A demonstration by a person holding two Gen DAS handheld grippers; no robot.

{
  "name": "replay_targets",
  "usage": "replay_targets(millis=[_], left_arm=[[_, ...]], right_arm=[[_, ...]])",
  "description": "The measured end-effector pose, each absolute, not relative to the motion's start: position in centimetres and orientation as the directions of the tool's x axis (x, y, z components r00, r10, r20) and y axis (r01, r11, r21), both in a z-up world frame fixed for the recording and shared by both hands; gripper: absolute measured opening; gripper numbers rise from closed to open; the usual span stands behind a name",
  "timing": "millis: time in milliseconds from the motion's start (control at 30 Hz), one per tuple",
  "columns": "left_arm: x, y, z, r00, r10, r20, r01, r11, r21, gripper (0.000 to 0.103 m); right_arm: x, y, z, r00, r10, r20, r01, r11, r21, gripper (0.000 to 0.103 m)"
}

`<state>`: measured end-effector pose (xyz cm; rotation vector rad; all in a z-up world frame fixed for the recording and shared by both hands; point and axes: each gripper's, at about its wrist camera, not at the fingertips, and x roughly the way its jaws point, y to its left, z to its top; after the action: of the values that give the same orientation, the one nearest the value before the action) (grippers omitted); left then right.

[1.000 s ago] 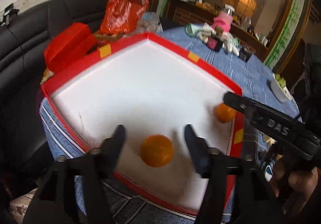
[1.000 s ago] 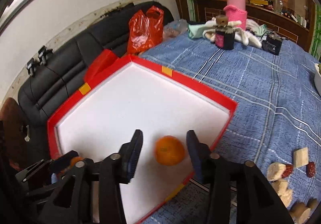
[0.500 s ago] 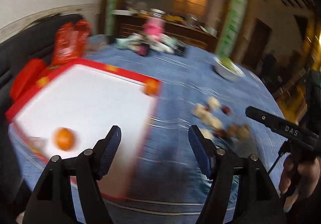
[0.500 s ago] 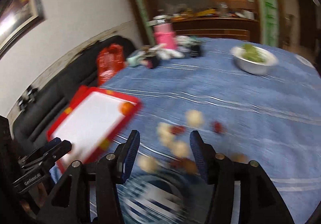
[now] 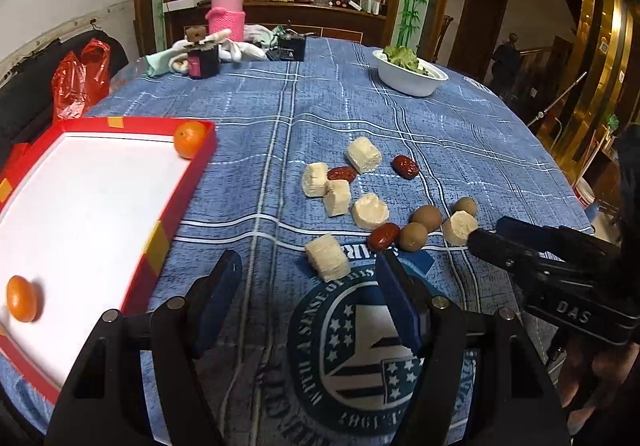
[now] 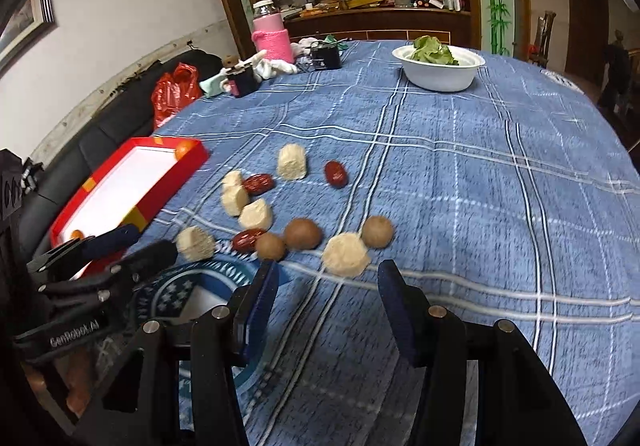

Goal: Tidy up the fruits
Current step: 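Grasp a white cube with the left gripper while the right gripper grasps a beige round pastry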

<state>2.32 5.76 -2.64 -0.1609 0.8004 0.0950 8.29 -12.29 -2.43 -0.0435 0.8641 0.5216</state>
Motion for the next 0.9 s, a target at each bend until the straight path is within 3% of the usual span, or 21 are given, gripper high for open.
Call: replay_targets(millis=[233, 367, 433, 500, 667, 900], left_arm=[[4.3, 5.8, -4.0, 0.646, -0.002, -0.763, -0.146, 0.981, -0.126, 0.069], [4.9, 5.5, -4.2, 0.630, 0.006, -0.776, -0.147, 0.983, -0.112, 0.068], [5.0, 5.3, -4.2, 0.624, 0.031, -0.781, -0.159, 0.983, -0.088, 0.062], [5.1, 5.3, -4.1, 0.621, 0.053, -0.782, -0.169, 0.983, -0.068, 0.045], [5.2, 4.8, -4.0, 0.623, 0.042, -0.781, -0.130, 0.990, -0.051, 0.022], [3.8, 5.3, -3.5, 0.636, 0.033, -0.771, -0.132, 0.989, -0.067, 0.019]], right_arm=[[10.6, -11.4, -3.9, 0.501, 0.390, -0.773, -0.442, 0.883, 0.159, 0.053], [11.3, -10.9, -4.5, 0.494, 0.371, -0.787, -0.442, 0.886, 0.141, 0.043], [11.4, -10.7, -4.6, 0.504, 0.353, -0.788, -0.437, 0.891, 0.119, 0.033], [11.4, -10.7, -4.6, 0.506, 0.351, -0.788, -0.440, 0.891, 0.114, 0.033], [11.1, -10.6, -4.6, 0.516, 0.344, -0.785, -0.443, 0.891, 0.099, 0.033], [10.6, -11.2, -4.1, 0.529, 0.349, -0.773, -0.431, 0.896, 0.110, 0.033]])
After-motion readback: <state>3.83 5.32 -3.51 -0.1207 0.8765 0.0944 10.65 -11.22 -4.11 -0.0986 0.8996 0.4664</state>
